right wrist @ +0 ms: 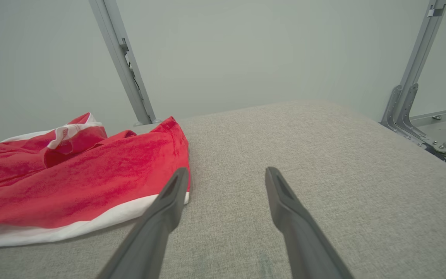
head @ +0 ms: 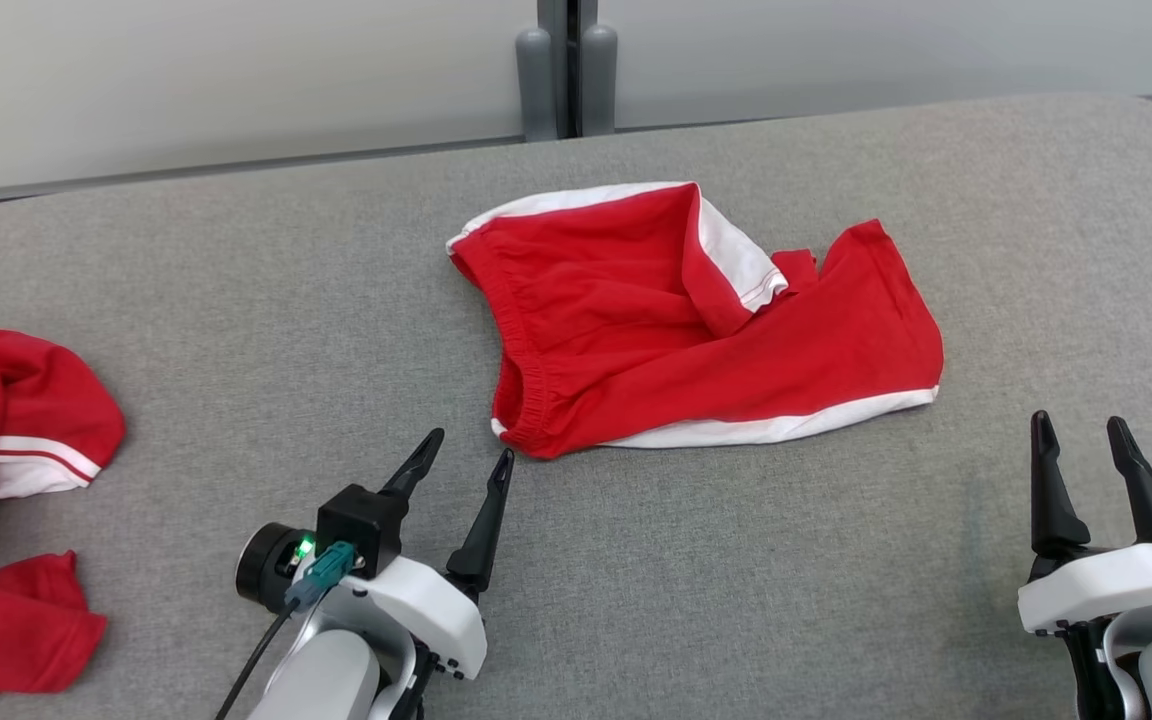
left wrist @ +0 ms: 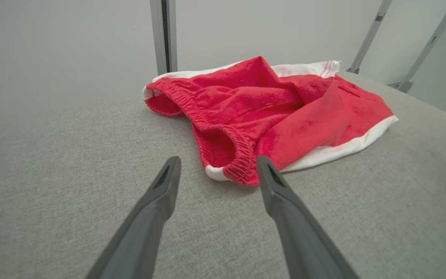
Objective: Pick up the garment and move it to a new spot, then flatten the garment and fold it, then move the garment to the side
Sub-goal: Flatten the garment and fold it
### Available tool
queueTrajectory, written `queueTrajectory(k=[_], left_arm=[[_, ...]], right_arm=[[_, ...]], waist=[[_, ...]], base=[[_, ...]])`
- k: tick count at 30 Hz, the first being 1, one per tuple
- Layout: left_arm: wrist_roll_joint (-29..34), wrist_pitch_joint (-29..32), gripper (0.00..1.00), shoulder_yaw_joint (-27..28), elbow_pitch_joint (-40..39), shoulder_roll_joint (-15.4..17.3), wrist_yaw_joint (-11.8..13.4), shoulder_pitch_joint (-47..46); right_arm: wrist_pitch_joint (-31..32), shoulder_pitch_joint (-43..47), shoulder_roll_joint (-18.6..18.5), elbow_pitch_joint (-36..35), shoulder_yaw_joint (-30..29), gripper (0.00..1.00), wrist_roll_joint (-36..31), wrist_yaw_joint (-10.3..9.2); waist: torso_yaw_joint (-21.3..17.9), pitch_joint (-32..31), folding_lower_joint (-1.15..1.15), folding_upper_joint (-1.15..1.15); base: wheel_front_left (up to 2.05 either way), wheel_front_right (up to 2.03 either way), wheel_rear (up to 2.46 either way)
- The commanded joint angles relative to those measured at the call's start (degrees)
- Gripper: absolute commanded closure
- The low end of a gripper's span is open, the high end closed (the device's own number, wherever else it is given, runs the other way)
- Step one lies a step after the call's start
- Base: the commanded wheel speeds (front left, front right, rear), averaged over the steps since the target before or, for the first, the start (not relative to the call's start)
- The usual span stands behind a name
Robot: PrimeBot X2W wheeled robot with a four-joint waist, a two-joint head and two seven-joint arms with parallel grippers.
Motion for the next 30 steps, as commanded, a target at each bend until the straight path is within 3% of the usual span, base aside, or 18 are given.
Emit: queueTrajectory(k=[1,5,13,20,30], left_arm=[[1.2,0.0,0.00,-0.8,2.1,0.7,-1.0,-2.1],[3.7,0.0,0.00,-3.6,8.3,2.1,-2.6,-6.1],[2.7,0.0,0.00,-2.9,12.7,1.7,-3.2,-9.7],[0.2,0.0,0.00,-2.0,13.8,0.5,-4.1,-11.3],[2.9,0.0,0.00,-2.1,12.5,0.4,-4.2,-12.2]], right_arm=[[-0.3,-0.4,0.2,-0.2,-0.2,0.00,-0.3,0.01],[-0.3,-1.0,1.0,0.2,-0.7,0.00,-0.7,0.01],[-0.3,-1.9,1.5,0.6,-0.5,0.00,-1.1,0.01],[-0.4,-2.5,1.8,1.4,-0.4,0.00,-1.4,0.01],[-0.4,-2.9,2.1,2.1,-0.4,0.00,-1.6,0.01]], waist=[[-0.7,1.2,0.00,0.00],[-1.6,2.9,0.00,0.00],[-2.8,4.3,0.00,0.00],[-3.8,4.7,0.00,0.00],[-4.3,5.0,0.00,0.00]], base=[[0.00,0.00,0.00],[0.00,0.00,0.00],[0.00,0.00,0.00],[0.00,0.00,0.00],[0.00,0.00,0.00]])
